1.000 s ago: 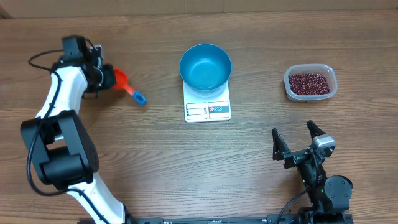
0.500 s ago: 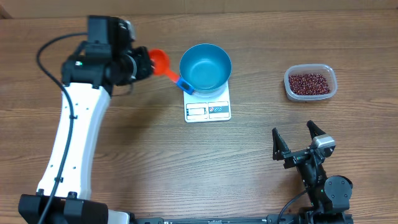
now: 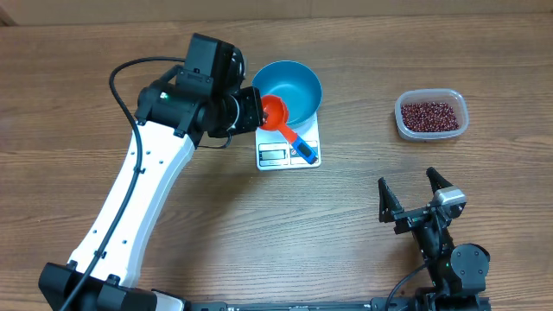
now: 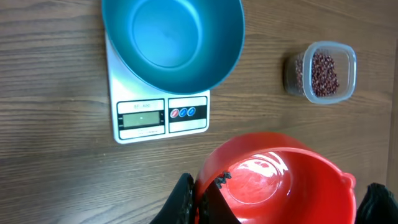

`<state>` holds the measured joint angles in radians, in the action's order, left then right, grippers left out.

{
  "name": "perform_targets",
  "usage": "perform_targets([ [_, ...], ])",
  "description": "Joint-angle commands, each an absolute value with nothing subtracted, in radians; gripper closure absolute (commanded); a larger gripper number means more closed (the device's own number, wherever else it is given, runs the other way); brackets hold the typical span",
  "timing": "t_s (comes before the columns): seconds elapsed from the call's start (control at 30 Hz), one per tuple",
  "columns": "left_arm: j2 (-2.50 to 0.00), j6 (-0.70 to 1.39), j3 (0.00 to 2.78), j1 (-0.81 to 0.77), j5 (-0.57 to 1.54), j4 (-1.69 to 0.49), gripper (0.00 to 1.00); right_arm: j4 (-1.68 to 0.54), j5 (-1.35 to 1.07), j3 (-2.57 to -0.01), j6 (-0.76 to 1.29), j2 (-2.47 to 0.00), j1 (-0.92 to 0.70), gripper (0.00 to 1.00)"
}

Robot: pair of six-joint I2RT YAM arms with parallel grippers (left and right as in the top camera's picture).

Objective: Scoop item into bowl and weigh 150g on scale
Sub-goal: 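Lift the red scoop with the left gripper over the teal bowl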

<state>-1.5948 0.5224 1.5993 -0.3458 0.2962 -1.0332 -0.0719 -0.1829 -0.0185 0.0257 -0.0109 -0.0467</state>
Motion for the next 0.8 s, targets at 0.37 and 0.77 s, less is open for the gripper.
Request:
perform_targets([
  [0.37, -1.582, 0.552, 1.609, -0.414, 0.303, -1.008, 0.96, -0.045, -0.460, -0.008, 0.365, -0.003, -0.051, 0.00],
  [0.77, -1.594, 0.724, 1.605, -0.415, 0.141, -0.989, 0.96, -0.004, -0.650, -0.122, 0.562, -0.035, -0.050, 0.00],
])
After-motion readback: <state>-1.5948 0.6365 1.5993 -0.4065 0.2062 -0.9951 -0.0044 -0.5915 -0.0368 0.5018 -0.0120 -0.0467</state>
